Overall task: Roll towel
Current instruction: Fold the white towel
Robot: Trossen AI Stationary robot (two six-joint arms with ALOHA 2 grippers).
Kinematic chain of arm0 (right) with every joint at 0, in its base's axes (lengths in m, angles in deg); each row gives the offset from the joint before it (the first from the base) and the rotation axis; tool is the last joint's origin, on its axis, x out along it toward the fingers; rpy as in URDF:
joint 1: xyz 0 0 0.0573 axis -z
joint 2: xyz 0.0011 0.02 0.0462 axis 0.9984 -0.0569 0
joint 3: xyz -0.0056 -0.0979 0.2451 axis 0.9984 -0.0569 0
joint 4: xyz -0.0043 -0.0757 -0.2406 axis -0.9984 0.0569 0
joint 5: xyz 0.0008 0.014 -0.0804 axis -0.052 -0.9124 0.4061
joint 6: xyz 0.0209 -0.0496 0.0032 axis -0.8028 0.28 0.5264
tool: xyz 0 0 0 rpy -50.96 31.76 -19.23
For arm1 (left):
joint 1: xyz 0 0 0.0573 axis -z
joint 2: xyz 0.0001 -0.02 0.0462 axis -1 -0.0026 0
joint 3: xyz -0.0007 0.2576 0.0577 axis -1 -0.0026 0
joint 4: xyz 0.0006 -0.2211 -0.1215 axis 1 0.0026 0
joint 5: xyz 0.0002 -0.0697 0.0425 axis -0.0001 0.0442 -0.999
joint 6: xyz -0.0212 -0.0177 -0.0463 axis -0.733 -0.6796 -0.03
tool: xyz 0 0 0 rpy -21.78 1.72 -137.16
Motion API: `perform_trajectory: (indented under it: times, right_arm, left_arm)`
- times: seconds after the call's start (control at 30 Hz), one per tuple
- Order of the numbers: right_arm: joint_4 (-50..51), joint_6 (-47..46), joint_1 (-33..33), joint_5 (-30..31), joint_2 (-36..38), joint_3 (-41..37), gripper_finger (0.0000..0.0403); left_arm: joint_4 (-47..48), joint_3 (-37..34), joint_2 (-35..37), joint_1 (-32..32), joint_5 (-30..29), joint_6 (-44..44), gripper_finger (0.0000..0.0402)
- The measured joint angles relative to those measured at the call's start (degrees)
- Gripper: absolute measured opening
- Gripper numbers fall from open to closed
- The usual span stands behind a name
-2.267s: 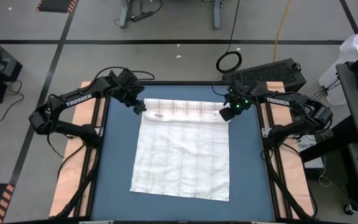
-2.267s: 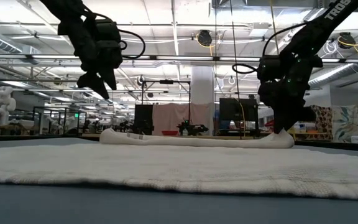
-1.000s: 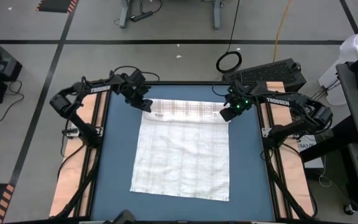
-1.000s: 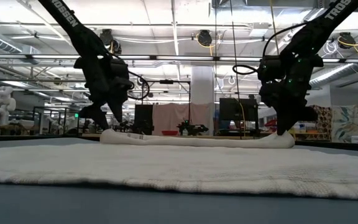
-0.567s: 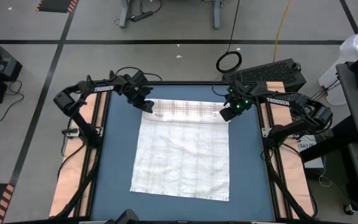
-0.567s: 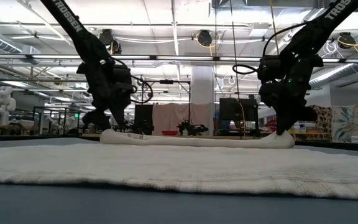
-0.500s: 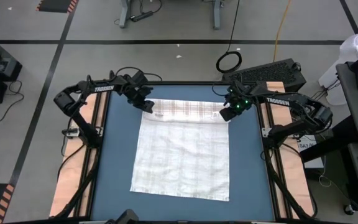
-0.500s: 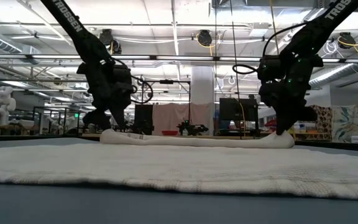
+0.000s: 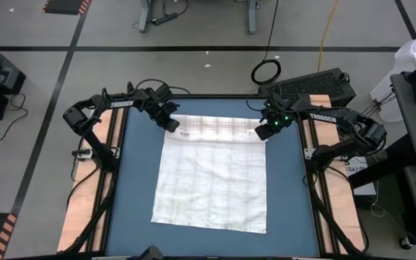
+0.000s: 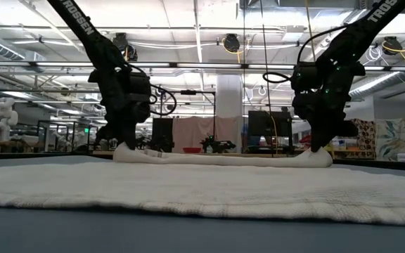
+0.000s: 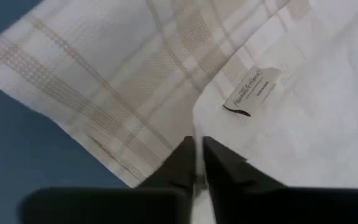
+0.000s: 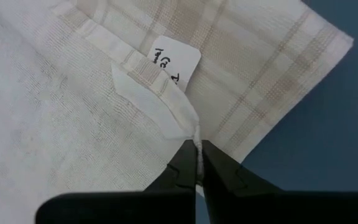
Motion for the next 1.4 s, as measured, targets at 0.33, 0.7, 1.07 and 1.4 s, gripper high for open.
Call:
perform_trajectory:
  times: [0.33, 0.7, 1.07, 1.4]
  right_arm:
    - [0.8, -0.5, 0.0, -3.7, 3.2, 0.0, 0.0002]
    - [1.5, -13.3, -2.9, -10.8, 16.5, 0.0, 0.0001]
    - [3.3, -31.4, -11.5, -10.3, 32.7, 0.0, 0.0001]
    - [8.9, -40.3, -25.7, -6.5, 37.9, 0.0, 0.0001]
  left_arm:
    - [6.3, 0.9, 7.2, 0.1, 1.6, 0.8, 0.0006]
    - [14.2, 2.3, 24.9, 1.3, 4.7, -1.1, 0.0004]
    - [14.0, 2.3, 35.4, 8.3, 7.5, -10.6, 0.0003]
    - [16.2, 2.2, 41.2, 16.1, 7.3, -12.5, 0.0007]
